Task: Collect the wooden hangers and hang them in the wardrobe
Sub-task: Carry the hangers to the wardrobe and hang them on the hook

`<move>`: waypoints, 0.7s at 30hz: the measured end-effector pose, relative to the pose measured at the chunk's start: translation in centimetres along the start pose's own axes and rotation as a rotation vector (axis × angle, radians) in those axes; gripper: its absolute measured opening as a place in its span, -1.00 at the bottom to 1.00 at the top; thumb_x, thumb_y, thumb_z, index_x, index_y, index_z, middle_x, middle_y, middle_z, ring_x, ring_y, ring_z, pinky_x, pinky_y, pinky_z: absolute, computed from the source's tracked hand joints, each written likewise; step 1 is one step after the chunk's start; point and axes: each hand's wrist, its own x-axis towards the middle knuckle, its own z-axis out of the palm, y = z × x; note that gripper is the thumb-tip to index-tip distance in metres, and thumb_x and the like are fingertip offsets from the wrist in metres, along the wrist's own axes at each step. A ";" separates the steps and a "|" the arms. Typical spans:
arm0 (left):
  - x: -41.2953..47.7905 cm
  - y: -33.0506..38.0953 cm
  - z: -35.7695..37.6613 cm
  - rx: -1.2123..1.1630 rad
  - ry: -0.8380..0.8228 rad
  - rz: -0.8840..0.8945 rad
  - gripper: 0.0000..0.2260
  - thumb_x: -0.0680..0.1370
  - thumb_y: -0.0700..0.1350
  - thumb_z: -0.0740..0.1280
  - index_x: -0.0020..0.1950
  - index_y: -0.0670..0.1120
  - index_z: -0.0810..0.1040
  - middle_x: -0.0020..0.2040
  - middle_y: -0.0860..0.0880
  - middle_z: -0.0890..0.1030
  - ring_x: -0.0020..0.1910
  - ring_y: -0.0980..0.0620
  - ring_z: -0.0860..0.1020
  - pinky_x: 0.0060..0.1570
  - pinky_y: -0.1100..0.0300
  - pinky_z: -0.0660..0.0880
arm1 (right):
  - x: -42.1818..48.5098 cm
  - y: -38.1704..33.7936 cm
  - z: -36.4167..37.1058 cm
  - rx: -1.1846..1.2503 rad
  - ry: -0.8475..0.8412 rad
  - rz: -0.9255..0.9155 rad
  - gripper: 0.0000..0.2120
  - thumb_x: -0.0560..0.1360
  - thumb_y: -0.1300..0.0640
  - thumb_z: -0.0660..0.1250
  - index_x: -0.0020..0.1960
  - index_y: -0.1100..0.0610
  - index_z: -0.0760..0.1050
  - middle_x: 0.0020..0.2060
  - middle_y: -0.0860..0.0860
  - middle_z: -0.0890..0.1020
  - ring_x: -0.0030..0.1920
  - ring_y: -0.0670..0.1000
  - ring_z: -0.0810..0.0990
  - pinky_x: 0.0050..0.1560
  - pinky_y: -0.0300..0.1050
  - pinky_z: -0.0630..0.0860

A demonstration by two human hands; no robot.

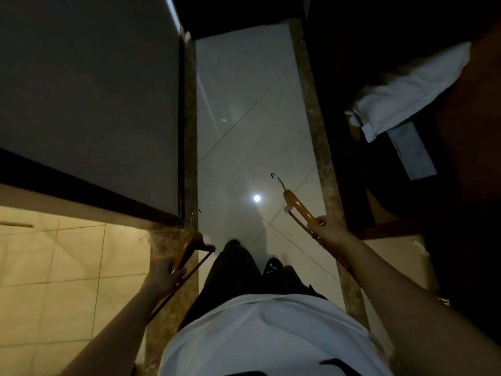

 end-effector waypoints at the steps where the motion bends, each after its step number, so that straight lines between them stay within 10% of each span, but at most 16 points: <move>1: 0.9 0.8 -0.7 -0.001 0.005 -0.006 -0.79 0.57 -0.18 0.25 0.17 -0.24 0.47 -0.21 -0.12 0.56 -0.37 0.04 0.52 -0.46 0.28 0.35 | 0.8 -1.1 -0.4 0.014 0.007 -0.004 -0.74 0.55 0.14 0.23 0.18 0.23 0.44 -0.21 0.09 0.53 -0.29 -0.01 0.46 -0.30 -0.16 0.41; 12: 15.2 16.2 -8.3 0.049 -0.141 0.133 -0.78 0.56 -0.17 0.26 0.16 -0.23 0.47 -0.21 -0.15 0.56 -0.26 -0.09 0.56 -0.27 0.08 0.52 | 8.2 -7.2 -4.2 0.109 0.146 0.212 -0.74 0.53 0.23 0.24 0.17 0.35 0.42 -0.23 0.12 0.50 -0.04 0.24 0.57 0.18 0.22 0.47; 17: 19.9 26.3 -10.4 0.119 -0.232 0.342 -0.97 0.56 -0.20 0.26 -0.02 -0.12 0.45 -0.26 -0.07 0.53 -0.27 -0.01 0.53 -0.31 0.21 0.47 | 9.7 -7.6 -6.2 0.202 0.236 0.352 -0.72 0.49 0.25 0.27 0.15 0.38 0.45 -0.28 0.14 0.51 -0.24 0.11 0.48 -0.19 -0.01 0.45; 21: 22.7 32.6 -11.5 0.198 -0.271 0.441 -0.92 0.56 -0.18 0.27 0.04 -0.13 0.45 -0.25 -0.06 0.54 -0.25 -0.01 0.54 -0.33 0.23 0.47 | 10.8 -8.4 -7.7 0.233 0.318 0.406 -0.66 0.49 0.23 0.29 0.24 0.30 0.38 -0.18 0.16 0.53 -0.12 0.23 0.59 -0.12 0.08 0.55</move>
